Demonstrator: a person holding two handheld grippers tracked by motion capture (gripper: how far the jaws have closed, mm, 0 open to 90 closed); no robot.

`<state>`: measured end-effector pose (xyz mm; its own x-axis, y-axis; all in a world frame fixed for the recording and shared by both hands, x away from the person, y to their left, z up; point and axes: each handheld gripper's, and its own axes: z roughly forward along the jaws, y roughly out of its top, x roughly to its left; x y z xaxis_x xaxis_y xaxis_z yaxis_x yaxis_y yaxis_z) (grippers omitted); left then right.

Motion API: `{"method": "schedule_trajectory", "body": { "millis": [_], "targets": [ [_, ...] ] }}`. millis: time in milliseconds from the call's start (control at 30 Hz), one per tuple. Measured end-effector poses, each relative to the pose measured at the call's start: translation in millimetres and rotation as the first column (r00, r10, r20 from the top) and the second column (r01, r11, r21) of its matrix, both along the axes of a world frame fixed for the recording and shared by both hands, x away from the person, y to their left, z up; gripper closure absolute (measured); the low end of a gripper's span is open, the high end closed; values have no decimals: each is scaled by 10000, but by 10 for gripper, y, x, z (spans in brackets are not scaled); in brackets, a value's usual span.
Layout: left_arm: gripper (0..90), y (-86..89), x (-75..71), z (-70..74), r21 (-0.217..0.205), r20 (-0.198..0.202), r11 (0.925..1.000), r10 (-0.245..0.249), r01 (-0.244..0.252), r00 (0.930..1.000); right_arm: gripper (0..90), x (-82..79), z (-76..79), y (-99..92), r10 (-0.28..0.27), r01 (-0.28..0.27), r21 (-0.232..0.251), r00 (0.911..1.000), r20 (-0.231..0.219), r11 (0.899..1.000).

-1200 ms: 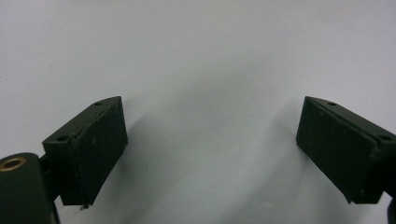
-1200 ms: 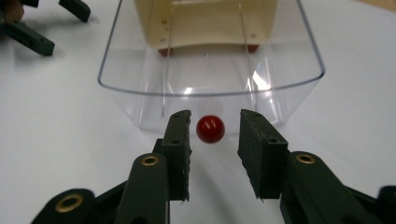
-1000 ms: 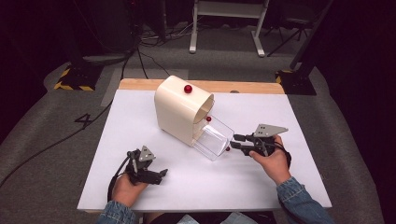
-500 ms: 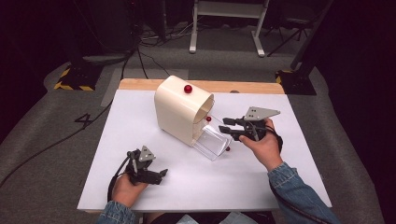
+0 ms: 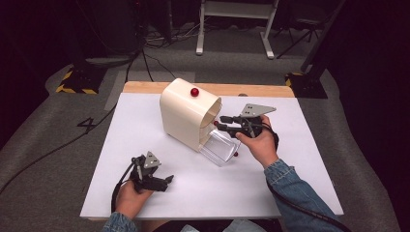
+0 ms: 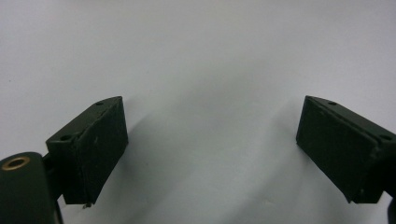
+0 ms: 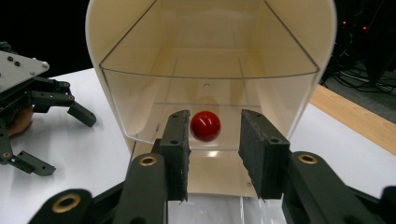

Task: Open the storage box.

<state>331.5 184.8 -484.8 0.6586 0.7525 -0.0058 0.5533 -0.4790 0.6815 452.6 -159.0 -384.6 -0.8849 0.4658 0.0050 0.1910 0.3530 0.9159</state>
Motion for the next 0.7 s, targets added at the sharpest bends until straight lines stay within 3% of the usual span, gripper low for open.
{"method": "schedule_trajectory", "body": {
  "millis": [100, 167, 267, 433, 700],
  "targets": [
    [97, -7, -10, 0, 16, 97, 10000, 14, -14, 10000, 659, 19, -24, 56, 81, -81, -12, 10000, -23, 10000],
    [97, -10, -14, -3, 0, 122, 10000, 24, -24, 9999, 693, 20, -37, 74, 30, -30, -300, 10000, 3, 9995],
    [97, -6, -8, 0, 29, 106, 10000, 5, -5, 9999, 739, 26, -49, 65, 148, -150, -167, 9998, -140, 9997],
    [96, 4, 7, 0, -33, -52, 10000, -11, 11, 10000, 744, -8, -38, 81, 95, -86, -390, 9997, 214, 9992],
    [95, 9, 15, 0, -78, -132, 10000, -43, 42, 9999, 745, -58, -30, 13, 33, -24, -379, 9997, 230, 9993]
  ]
}}
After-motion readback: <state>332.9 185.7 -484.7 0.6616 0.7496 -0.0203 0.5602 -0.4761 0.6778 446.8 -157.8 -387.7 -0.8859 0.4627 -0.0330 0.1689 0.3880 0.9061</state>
